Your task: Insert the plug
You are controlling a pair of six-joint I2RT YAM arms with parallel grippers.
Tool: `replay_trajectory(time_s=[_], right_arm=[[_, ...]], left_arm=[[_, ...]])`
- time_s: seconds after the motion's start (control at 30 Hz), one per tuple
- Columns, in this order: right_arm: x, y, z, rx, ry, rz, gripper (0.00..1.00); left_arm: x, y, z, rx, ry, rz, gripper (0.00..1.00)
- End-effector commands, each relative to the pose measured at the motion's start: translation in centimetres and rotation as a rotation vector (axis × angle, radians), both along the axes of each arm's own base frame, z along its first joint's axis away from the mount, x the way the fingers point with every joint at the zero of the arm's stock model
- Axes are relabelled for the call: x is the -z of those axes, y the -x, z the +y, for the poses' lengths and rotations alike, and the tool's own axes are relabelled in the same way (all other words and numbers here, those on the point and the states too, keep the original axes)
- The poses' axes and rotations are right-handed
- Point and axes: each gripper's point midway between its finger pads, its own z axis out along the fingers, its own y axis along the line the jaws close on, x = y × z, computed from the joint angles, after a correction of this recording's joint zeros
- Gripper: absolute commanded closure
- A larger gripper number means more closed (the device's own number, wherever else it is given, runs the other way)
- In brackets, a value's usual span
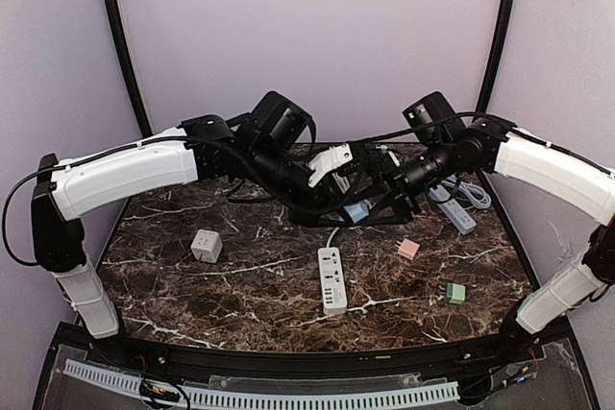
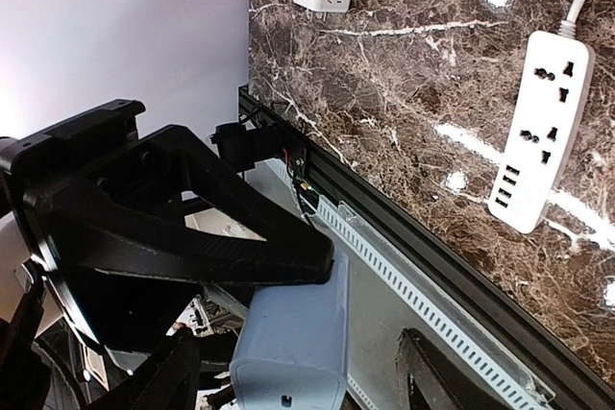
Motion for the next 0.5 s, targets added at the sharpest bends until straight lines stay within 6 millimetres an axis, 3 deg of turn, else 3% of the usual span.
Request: replay_trajectory(time_s=[0.0, 0.47], right_arm=[[0.79, -0.37, 0.12, 0.004, 0.004, 0.010, 0.32], [1.47, -0.27, 0.04, 0.005, 0.014, 0.021, 0.44]], left_arm=[[-0.60, 0.54, -0.19, 0.020, -0.002, 0.008, 0.99], [-0.03, 0.15, -0.23, -0.002, -0.022, -0.002, 0.99]])
